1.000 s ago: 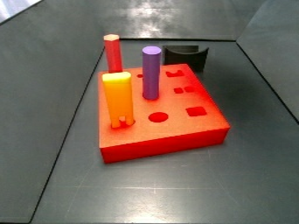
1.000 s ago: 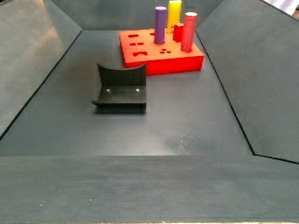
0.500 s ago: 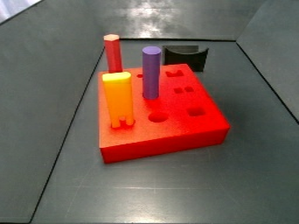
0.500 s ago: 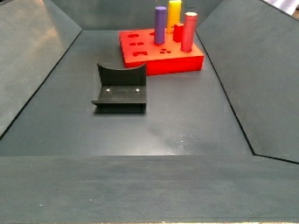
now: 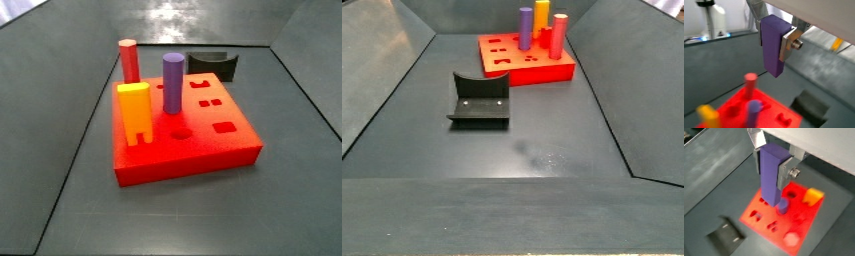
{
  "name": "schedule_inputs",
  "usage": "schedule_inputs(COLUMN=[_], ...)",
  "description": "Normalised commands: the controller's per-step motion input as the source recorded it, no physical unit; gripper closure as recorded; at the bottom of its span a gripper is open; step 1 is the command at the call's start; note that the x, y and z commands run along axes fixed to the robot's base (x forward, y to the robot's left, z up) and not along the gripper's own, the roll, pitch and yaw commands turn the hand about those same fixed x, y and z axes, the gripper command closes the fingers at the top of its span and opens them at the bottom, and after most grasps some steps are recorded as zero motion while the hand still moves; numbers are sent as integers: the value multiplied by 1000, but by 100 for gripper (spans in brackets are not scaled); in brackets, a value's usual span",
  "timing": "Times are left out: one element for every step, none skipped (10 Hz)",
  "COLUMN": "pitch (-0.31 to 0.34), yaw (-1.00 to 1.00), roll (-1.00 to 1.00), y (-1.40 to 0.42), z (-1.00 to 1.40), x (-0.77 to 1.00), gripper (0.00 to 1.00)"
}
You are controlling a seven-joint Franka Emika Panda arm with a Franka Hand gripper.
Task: Pick up the rectangle object. Move up. Place the rectangle object on the fixture. Regrasp the rectangle object. Move to above the board. Insert the rectangle object.
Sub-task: Move to above the board, then insert the rectangle object.
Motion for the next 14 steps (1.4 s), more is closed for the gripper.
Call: schedule_inputs(pitch=[-60, -52, -39, -35, -29, 0, 0, -166, -129, -54, -54, -60, -77, -73], yaw=[-80, -72, -38, -26, -15, 0, 6, 240, 500, 489, 451, 403, 406, 374], roll=[-1000, -874, -549, -360, -219, 7, 0, -79, -229, -247, -226, -234, -220, -183], y=[-178, -122, -59, -33, -7, 0, 43, -169, -60, 0, 0, 0, 0, 0], z=[35, 28, 9, 6, 3, 0, 0, -340, -649, -769, -789, -837, -783, -743], x=[-228, -168, -104, -74, -50, 0, 0, 154, 557, 620, 634, 666, 654, 643], gripper=[100, 100, 100, 100, 100, 100, 100, 100, 100, 100, 100, 100, 100, 100])
